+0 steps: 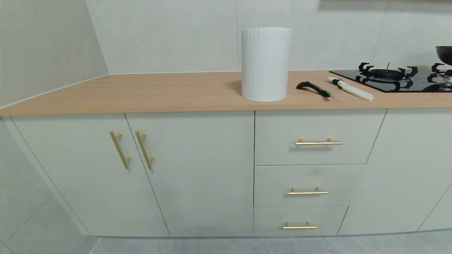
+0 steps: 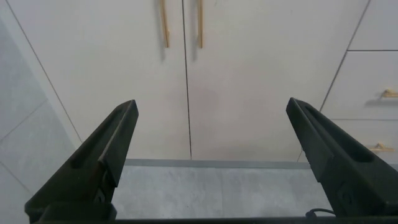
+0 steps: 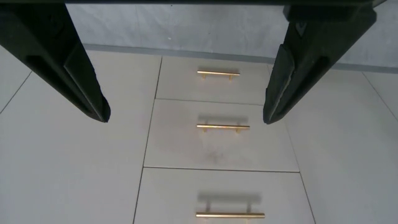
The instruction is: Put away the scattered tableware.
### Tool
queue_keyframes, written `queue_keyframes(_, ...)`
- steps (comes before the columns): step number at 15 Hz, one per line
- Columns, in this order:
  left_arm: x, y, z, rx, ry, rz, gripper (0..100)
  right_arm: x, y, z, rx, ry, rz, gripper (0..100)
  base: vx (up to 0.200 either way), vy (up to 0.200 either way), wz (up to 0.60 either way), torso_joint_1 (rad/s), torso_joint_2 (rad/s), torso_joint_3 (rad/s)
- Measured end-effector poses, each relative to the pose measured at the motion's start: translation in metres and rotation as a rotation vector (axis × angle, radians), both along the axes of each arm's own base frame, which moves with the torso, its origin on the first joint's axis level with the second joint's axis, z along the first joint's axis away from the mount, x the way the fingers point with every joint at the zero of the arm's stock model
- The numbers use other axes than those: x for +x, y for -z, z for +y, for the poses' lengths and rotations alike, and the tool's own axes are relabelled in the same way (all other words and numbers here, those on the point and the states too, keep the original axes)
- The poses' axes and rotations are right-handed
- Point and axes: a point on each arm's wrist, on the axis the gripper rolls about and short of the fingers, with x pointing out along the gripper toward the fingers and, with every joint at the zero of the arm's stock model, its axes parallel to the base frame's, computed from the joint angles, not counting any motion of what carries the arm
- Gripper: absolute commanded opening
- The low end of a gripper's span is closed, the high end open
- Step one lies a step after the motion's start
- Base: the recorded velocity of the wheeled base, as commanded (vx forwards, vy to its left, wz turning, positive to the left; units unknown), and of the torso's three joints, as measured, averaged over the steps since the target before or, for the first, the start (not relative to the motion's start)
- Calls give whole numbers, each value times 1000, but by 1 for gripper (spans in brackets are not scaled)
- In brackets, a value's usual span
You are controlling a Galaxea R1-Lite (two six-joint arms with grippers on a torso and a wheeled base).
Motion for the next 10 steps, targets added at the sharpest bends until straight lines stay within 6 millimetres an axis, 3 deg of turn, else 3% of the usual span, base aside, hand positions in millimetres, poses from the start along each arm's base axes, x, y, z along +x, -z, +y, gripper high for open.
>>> queue_keyframes(10, 0, 0, 0, 0, 0, 0, 100, -2, -6, -1, 17, 42, -22, 100, 0, 0, 0, 0, 0, 0)
